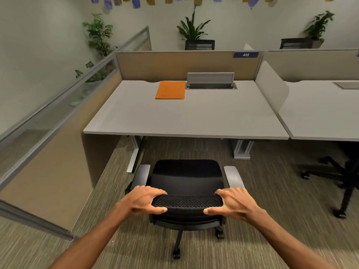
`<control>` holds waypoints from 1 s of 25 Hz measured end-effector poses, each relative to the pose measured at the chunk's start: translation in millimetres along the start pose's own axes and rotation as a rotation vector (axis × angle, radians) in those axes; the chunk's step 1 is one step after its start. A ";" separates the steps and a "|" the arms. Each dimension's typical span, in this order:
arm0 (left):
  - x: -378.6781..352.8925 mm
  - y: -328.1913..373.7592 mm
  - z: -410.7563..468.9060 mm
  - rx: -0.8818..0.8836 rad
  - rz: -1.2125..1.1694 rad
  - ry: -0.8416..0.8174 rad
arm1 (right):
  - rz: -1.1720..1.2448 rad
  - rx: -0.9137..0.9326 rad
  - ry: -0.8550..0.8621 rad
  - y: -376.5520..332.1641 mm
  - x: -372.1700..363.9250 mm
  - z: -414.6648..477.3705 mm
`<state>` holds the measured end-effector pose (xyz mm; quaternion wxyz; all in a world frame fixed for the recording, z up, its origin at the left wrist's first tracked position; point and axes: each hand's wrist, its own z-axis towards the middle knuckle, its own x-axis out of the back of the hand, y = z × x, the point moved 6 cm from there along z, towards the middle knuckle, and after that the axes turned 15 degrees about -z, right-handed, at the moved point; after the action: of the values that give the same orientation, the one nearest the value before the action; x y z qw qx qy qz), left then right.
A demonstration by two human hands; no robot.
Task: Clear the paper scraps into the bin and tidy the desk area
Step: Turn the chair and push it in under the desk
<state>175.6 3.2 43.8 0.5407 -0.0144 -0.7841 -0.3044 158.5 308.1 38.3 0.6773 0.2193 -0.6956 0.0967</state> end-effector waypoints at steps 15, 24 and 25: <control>56.8 -50.4 80.3 0.081 0.105 0.139 | 0.017 0.065 0.051 33.6 7.4 115.1; 60.1 -57.0 106.2 0.027 0.133 0.174 | -0.017 0.011 0.032 44.7 -3.1 123.3; 60.6 -56.6 106.3 0.021 0.134 0.173 | -0.021 0.007 0.033 44.9 -3.5 122.9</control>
<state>41.4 -9.1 45.2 0.6256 -0.0346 -0.7350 -0.2594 28.3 295.4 34.3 0.6890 0.2273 -0.6815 0.0954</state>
